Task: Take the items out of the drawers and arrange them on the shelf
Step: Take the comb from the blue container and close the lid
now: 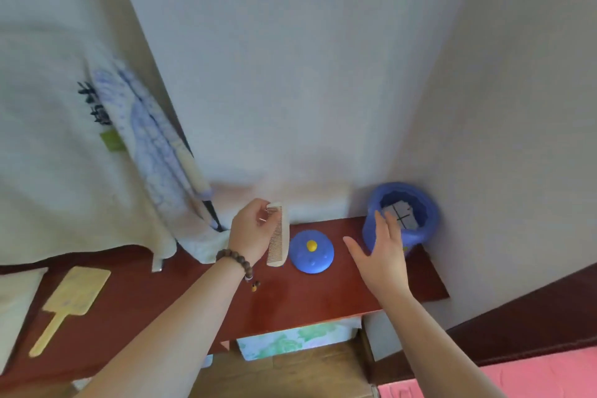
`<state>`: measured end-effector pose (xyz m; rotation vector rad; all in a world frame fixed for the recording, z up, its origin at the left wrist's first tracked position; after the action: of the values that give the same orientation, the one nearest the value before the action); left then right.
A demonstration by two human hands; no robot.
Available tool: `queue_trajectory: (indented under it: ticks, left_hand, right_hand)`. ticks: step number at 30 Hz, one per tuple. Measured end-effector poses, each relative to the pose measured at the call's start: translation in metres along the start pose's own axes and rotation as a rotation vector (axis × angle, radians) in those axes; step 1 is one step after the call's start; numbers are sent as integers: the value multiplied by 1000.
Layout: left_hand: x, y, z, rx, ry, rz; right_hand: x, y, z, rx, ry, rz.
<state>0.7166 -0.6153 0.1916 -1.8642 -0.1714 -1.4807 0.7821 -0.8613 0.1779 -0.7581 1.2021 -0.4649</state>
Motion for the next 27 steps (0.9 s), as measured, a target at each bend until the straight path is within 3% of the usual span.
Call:
queue_trajectory:
  ticks: [13, 27]
  left_hand:
    - [-198, -164, -49, 101, -362, 182]
    - [-236, -187, -35, 92, -374, 180]
  right_hand:
    - [-109, 150, -97, -331, -179, -42]
    - [-130, 199, -114, -418, -223, -102]
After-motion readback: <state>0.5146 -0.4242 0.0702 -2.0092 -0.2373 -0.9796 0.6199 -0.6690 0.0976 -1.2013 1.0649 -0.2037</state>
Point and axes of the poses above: each hand's wrist, its own z-axis towards the middle knuckle, its own y-axis out of the palm, x = y × z, the point moved 5 cm from there along z, towards the middle knuckle, and after that the axes turned 7 degrees about -y, right-handed, at the moved point
